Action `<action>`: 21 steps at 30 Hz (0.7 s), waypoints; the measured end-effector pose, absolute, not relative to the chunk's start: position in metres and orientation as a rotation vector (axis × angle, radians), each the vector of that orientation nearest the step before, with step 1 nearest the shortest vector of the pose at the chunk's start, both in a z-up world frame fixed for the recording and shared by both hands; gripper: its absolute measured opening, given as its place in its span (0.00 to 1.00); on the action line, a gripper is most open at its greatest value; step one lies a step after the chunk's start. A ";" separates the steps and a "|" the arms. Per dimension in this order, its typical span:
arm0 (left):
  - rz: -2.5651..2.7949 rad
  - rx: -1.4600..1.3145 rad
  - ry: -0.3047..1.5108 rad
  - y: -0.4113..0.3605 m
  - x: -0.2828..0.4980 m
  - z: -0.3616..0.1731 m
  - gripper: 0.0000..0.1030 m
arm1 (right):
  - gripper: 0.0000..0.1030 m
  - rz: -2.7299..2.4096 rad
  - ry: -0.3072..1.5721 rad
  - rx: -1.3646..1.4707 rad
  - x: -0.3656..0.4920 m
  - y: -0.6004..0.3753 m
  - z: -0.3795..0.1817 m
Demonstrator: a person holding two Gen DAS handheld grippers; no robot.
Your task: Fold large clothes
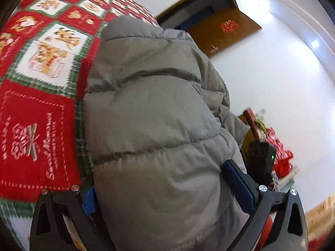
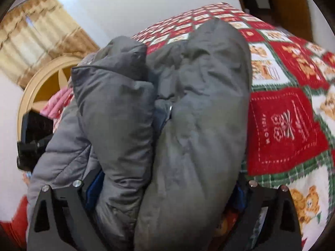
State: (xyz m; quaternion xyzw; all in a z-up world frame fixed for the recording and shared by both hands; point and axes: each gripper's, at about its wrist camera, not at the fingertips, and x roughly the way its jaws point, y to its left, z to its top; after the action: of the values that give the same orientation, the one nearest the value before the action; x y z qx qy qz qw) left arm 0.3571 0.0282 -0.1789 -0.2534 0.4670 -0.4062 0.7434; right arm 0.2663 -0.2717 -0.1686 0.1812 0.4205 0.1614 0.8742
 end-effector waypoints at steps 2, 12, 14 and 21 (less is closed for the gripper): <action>-0.878 -0.493 1.015 0.017 0.361 -0.179 0.99 | 0.98 0.338 0.867 0.426 0.269 -0.278 -0.168; -0.884 -0.499 0.951 0.010 0.339 -0.172 0.70 | 0.44 0.417 0.907 0.531 0.257 -0.265 -0.157; -0.900 -0.530 0.930 0.018 0.323 -0.168 0.65 | 0.39 0.444 0.899 0.561 0.234 -0.260 -0.151; -0.920 -0.567 0.917 0.036 0.265 -0.153 0.63 | 0.33 0.561 0.816 0.804 0.162 -0.265 -0.132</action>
State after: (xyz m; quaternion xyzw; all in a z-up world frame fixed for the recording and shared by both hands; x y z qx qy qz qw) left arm 0.2651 0.0356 -0.1528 -0.2602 0.4211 -0.4224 0.7593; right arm 0.1623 -0.2652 -0.1325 0.3752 0.3808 0.2619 0.8035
